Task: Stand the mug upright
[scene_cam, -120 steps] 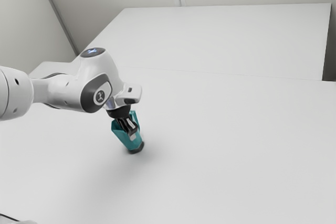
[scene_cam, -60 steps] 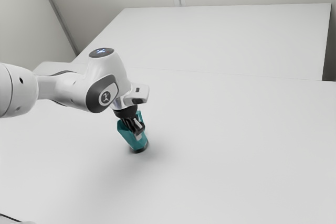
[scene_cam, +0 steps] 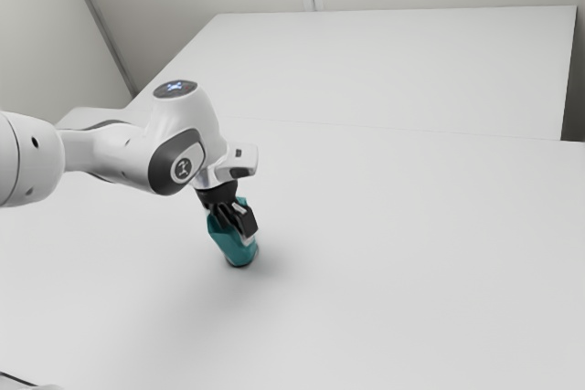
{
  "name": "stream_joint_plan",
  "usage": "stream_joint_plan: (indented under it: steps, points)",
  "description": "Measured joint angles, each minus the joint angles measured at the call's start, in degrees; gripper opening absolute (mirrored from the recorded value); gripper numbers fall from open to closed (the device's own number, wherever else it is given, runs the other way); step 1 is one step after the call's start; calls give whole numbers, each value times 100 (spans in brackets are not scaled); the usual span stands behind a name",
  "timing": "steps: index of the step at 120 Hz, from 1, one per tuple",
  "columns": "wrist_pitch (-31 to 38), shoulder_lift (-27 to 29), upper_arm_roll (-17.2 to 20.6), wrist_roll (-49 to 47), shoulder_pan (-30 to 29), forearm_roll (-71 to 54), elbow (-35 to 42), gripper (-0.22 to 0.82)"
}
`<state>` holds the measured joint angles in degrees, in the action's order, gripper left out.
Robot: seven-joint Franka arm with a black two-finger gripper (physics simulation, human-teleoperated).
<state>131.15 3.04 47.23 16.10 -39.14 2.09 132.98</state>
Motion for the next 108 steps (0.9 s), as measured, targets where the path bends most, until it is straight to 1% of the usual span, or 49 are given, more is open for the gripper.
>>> stream_joint_plan:
  steps: [19, 44, 67, 83, 96, 108]
  points:
    - [-132, 265, 28, -52, 49, 46, -22, 52]
    - [-483, 468, 8, -99, 17, 160, -304, 57]
    - [-1278, 414, -38, -256, -45, 289, -1257, 59]
    - [-1927, 392, -101, -451, -74, 308, -2099, 60]
    - [-2303, 392, -142, -614, -171, 314, -2590, 60]
    - [-2621, 359, -301, -761, -34, 281, -3108, 60]
